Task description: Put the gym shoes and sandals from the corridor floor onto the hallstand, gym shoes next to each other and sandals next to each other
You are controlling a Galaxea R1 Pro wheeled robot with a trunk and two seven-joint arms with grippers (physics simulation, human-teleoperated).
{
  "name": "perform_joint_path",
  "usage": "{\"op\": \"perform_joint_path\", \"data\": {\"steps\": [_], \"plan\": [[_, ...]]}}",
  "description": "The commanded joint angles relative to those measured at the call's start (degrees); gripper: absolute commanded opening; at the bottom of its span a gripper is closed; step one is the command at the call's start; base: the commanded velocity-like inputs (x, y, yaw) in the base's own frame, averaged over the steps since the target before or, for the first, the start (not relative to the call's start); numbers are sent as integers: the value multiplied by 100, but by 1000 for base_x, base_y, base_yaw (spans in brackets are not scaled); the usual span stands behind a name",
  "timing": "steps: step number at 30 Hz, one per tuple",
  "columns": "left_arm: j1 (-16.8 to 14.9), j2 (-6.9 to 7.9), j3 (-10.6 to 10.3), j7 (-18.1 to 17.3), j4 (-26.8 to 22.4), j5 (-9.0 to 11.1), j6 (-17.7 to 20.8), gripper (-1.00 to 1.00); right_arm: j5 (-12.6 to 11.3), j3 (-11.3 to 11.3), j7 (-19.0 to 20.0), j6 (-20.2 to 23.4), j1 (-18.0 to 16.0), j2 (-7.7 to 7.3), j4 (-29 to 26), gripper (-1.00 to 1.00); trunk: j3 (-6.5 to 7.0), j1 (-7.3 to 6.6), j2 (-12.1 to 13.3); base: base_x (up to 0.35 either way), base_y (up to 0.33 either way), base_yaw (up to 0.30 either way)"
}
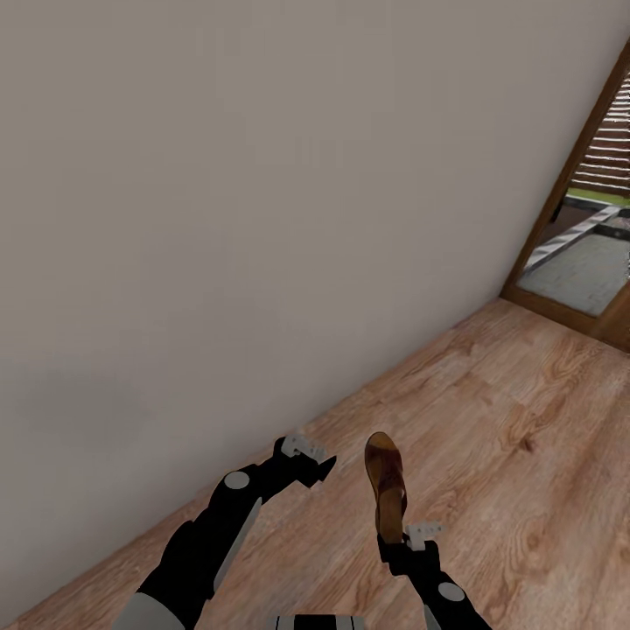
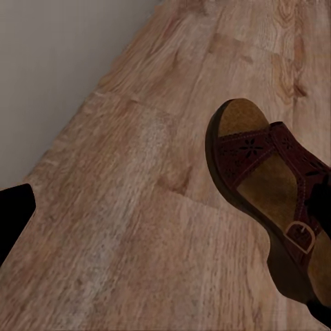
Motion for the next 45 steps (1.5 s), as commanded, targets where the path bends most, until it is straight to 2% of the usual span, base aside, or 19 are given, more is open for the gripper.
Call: {"op": "perform_joint_path", "data": {"steps": [1,10,26,37,45], "plan": [[-1,-2,7,-24,-9,-16,33,100,-21,7,-3,-16,-2,0,5,-100,5,2,-1,315,-112,-73],[-1,-2,7,-24,-9,-17,33,100,-20,11,-4,-16,-4,0,5,-100,86,2,-1,244,-226,-65],[-1,-2,7,-24,-9,-16,33,100,-17,13,-11,-15,-4,-2,-10,-100,100,2,-1,89,-340,-20],[-1,-2,7,-24,-9,-16,33,100,-17,8,-11,-14,-1,-1,-13,-100,147,2,-1,83,-323,-227],[-1,4,8,-24,-9,-16,33,100,-17,5,-11,-15,-1,-1,-11,-100,189,2,-1,72,-141,-264]]}}
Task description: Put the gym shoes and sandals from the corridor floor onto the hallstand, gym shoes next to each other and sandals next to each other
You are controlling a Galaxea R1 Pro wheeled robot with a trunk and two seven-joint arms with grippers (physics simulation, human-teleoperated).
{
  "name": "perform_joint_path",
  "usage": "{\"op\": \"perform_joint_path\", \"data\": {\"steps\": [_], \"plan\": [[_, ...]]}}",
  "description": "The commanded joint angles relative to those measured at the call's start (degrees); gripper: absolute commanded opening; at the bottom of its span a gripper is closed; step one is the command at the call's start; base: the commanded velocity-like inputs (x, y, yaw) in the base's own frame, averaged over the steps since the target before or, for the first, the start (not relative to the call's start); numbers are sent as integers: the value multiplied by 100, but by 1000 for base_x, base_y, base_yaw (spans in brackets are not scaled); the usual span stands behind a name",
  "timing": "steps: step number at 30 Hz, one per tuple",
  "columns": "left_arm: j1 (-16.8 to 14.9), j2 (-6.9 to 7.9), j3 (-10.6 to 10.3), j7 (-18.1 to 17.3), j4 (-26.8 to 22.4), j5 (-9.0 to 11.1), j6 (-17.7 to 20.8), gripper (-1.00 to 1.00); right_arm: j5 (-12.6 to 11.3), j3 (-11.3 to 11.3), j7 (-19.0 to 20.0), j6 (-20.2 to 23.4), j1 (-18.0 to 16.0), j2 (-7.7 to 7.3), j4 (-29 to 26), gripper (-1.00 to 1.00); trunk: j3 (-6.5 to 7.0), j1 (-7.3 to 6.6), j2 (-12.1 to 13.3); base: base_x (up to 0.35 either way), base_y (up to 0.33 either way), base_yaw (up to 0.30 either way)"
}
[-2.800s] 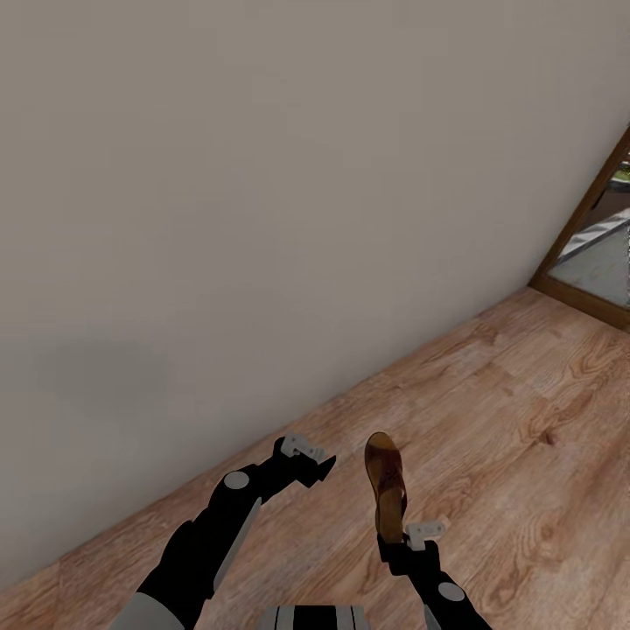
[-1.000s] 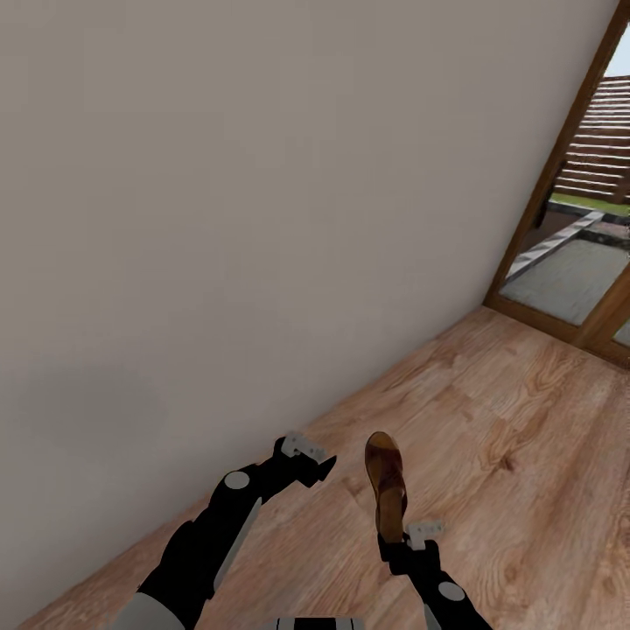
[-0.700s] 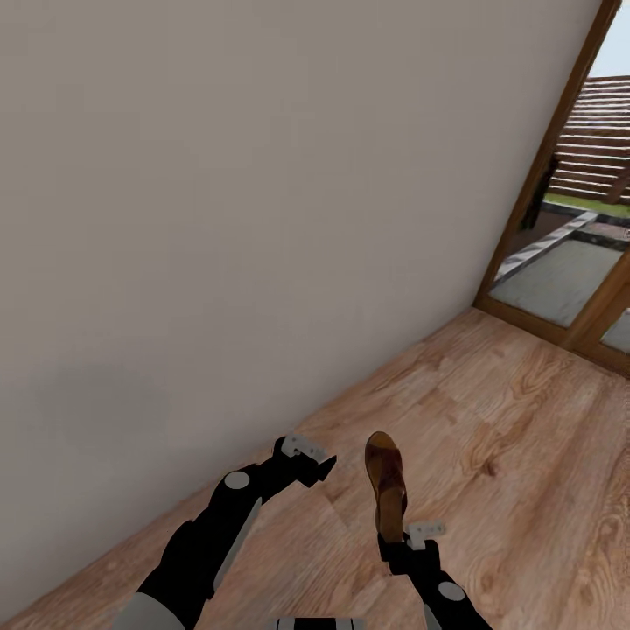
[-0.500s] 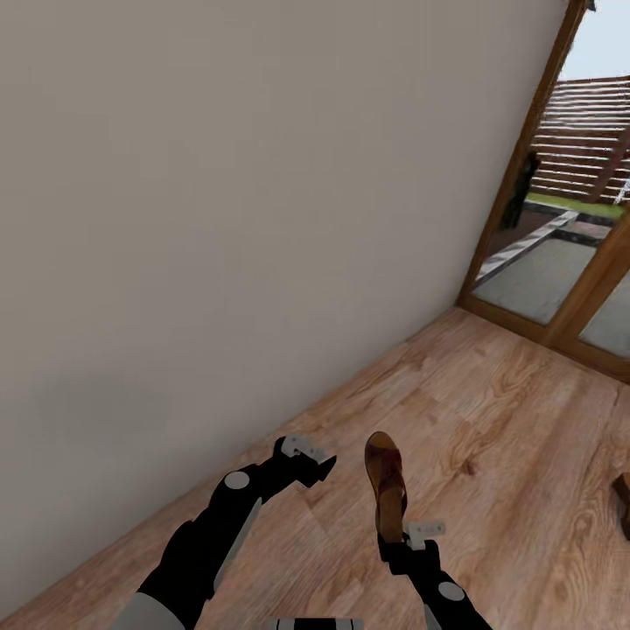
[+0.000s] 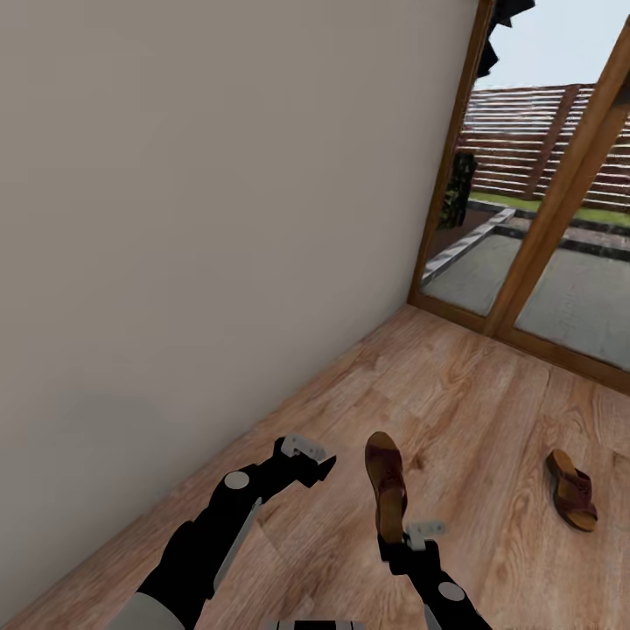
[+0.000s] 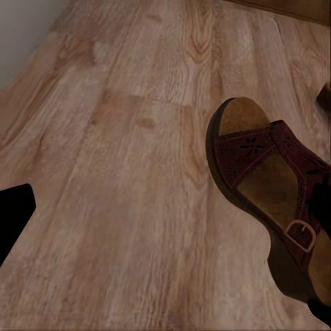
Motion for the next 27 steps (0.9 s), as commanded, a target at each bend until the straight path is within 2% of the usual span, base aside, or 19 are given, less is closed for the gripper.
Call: {"op": "perform_joint_path", "data": {"steps": [1,27], "plan": [[0,0,9,-23,-10,-15,34,100,-22,6,-3,-16,-4,0,4,-100,1,-1,-2,24,-38,-265],[0,2,15,-23,-10,-15,34,100,-22,5,-3,-17,-6,-5,3,-100,148,-1,-2,16,-4,-265]]}}
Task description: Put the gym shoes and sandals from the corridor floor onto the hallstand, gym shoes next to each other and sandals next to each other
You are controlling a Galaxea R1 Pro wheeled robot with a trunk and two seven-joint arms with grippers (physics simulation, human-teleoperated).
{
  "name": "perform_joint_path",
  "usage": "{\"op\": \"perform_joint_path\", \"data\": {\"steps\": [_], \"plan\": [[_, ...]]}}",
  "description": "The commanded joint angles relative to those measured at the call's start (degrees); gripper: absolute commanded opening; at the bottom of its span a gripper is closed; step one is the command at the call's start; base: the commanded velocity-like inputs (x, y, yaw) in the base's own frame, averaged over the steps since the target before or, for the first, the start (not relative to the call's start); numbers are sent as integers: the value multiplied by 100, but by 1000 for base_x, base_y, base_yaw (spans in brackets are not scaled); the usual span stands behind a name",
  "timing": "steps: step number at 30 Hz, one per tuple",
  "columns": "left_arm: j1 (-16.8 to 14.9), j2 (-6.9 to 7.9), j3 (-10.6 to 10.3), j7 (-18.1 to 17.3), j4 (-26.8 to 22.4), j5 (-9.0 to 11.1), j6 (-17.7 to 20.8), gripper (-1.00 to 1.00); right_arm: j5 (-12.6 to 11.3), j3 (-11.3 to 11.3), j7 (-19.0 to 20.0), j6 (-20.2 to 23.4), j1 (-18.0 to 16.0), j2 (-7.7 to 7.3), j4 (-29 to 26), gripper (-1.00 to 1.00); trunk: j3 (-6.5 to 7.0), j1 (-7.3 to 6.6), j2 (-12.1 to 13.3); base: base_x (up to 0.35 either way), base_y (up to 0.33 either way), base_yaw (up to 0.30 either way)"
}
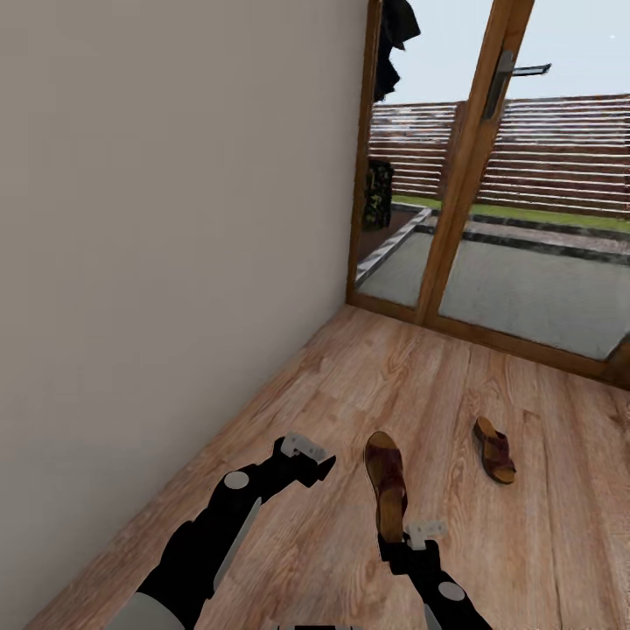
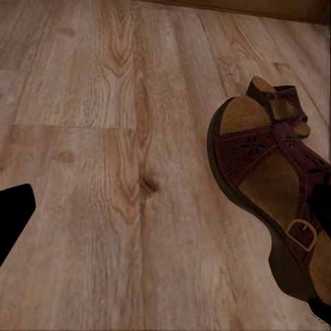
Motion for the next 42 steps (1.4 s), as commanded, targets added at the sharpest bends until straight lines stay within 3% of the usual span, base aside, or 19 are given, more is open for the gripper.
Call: {"op": "perform_joint_path", "data": {"steps": [1,11,32,42], "plan": [[0,-1,7,-23,-10,-16,33,100,-22,6,-3,-16,-5,1,4,-100,1,0,-2,140,0,-265],[0,-1,7,-23,-10,-16,33,100,-22,6,-3,-16,-1,4,-4,-100,53,0,-2,280,0,-241],[0,-2,7,-23,-10,-16,33,100,-19,11,-3,-7,-4,-1,-2,-100,60,0,-2,340,0,-22],[0,-1,7,-23,-10,-16,33,100,-22,8,-3,-7,-3,0,-3,-100,77,0,-2,329,0,-243]]}}
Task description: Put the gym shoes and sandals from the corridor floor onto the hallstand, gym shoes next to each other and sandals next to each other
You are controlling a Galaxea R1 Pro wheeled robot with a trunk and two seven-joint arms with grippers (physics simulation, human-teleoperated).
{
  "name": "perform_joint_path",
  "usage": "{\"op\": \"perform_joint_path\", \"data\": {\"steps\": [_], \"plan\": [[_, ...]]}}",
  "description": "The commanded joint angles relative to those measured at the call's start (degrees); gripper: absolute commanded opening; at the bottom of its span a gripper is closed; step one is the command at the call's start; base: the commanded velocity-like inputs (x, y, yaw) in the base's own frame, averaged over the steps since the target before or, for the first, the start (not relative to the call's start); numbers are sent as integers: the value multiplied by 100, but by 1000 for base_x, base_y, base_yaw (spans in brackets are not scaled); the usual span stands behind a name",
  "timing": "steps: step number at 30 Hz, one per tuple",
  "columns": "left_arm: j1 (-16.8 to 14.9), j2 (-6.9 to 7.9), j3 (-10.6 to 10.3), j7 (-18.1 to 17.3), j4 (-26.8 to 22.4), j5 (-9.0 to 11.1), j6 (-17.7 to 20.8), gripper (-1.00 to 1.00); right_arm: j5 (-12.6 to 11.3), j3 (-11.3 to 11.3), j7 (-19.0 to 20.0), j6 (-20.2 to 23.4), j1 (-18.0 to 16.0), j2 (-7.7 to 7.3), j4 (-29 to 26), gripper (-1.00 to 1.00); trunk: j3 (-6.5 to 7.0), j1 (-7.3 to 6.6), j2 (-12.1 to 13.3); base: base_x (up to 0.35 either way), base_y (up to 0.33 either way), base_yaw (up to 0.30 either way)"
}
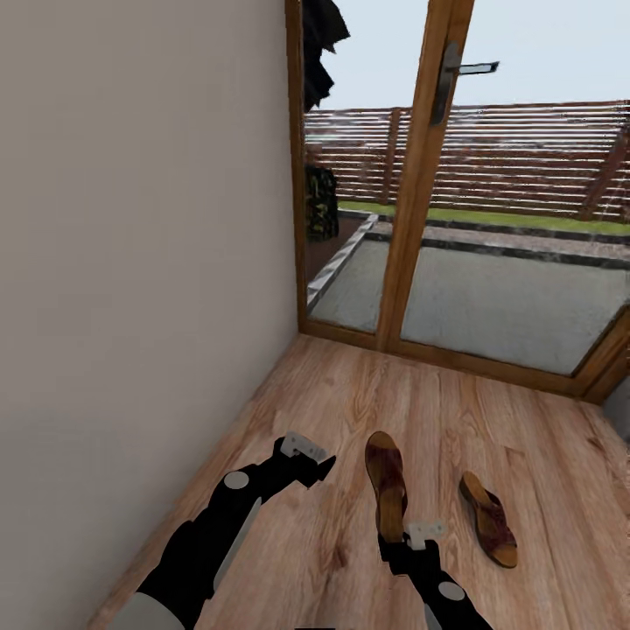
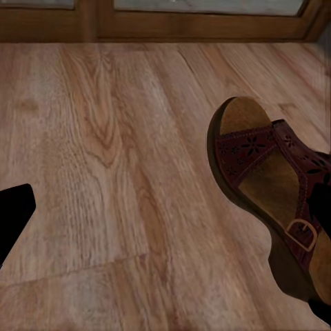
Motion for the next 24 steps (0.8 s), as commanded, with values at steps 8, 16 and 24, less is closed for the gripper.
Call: {"op": "perform_joint_path", "data": {"steps": [8,16,24], "plan": [[0,0,7,-23,-10,-16,26,100,-22,4,-3,-16,-4,1,3,-100,15,2,-2,137,0,-293],[0,-1,7,-23,-10,-16,24,100,-22,4,-3,-16,-5,5,3,-100,35,2,-2,8,0,-295],[0,0,7,-23,-10,-16,24,100,-22,4,-3,-16,-7,3,7,-100,56,2,-2,10,0,-295]]}}
